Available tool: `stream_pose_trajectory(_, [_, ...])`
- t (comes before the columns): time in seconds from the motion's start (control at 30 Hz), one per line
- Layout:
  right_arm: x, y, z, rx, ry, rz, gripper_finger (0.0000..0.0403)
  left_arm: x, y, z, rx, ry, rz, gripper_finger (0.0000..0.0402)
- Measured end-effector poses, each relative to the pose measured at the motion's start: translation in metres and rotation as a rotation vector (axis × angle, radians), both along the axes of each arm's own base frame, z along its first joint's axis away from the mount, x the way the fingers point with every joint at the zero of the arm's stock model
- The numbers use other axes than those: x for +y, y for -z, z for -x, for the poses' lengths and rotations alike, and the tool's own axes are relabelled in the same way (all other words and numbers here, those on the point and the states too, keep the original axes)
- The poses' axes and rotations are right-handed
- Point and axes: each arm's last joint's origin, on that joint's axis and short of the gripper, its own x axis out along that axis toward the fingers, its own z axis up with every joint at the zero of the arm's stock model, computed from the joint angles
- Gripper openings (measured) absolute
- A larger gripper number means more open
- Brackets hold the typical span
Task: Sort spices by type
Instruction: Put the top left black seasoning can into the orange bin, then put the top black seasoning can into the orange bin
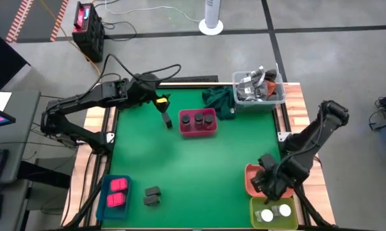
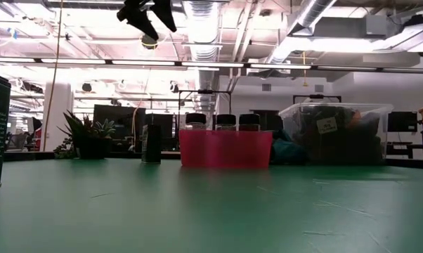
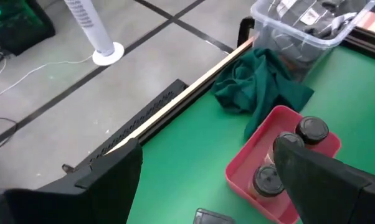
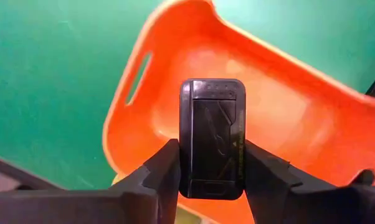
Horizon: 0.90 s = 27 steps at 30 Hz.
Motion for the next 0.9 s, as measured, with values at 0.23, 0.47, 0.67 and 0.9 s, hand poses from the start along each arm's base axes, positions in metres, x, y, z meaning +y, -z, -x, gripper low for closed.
stream_pose_trajectory(0.23, [0.004, 0.027, 0.003, -0.03, 0.066, -0.039, 0.0224, -0.006, 0.006, -0.005, 0.041, 0.104, -0.02, 0.0348])
stream_pose_trajectory(0.47, [0.001, 0.025, 0.0, -0.052, 0.085, -0.065, 0.0255, 0.001, 0.066, -0.01, 0.235, 0.4, 0.109, 0.0348])
stream_pose_trajectory(0.67, [-0.006, 0.008, 0.005, -0.085, 0.087, -0.106, 0.0256, 0.021, 0.078, -0.006, 0.334, 0.651, 0.105, 0.034])
stream_pose_trajectory(0.9, [-0.017, -0.022, 0.005, -0.103, 0.057, -0.102, 0.0256, 0.035, 0.117, -0.02, 0.53, 0.895, 0.187, 0.033])
